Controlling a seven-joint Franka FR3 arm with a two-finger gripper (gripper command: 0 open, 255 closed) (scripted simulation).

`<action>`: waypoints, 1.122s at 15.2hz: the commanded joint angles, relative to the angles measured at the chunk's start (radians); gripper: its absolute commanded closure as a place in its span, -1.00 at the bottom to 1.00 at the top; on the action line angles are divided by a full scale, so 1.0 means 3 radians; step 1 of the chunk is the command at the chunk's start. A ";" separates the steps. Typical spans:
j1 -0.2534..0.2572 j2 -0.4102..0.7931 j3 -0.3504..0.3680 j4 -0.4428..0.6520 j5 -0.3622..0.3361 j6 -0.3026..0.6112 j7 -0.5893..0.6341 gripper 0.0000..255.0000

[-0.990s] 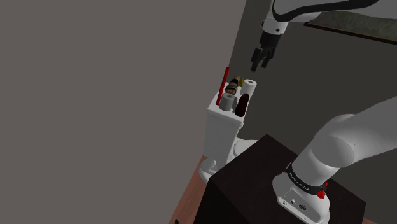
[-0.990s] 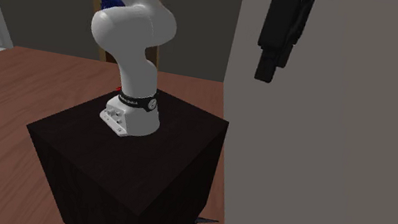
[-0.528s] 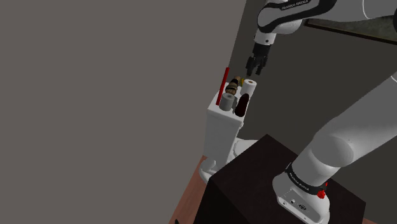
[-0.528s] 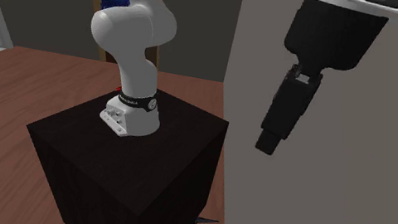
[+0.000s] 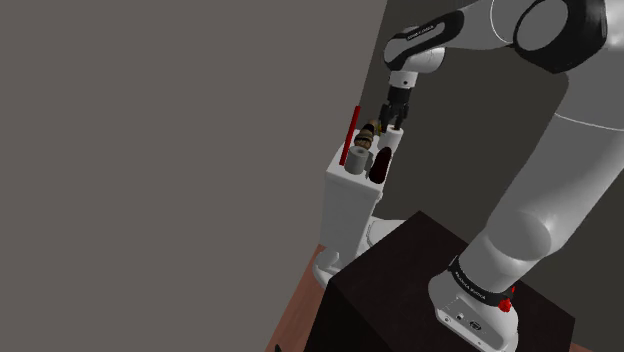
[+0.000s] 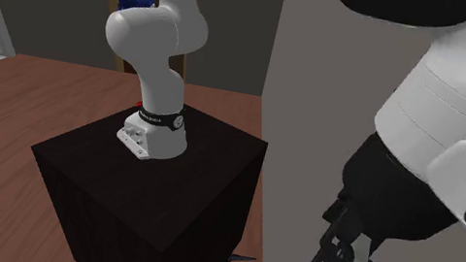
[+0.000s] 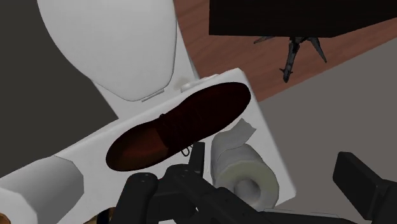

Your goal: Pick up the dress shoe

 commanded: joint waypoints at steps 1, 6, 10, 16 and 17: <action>-0.0076 0.0296 -0.0022 0.0219 0.0106 -0.0040 -0.0125 -1.00; -0.0299 0.1032 0.0000 0.0806 0.0332 -0.0172 -0.0343 -1.00; -0.0502 0.1633 0.0051 0.1370 0.0465 -0.0343 -0.0452 -1.00; -0.0519 0.1758 0.0078 0.1336 0.0500 -0.0189 -0.0469 -1.00; -0.0522 0.1785 0.0083 0.1332 0.0507 -0.0160 -0.0472 -1.00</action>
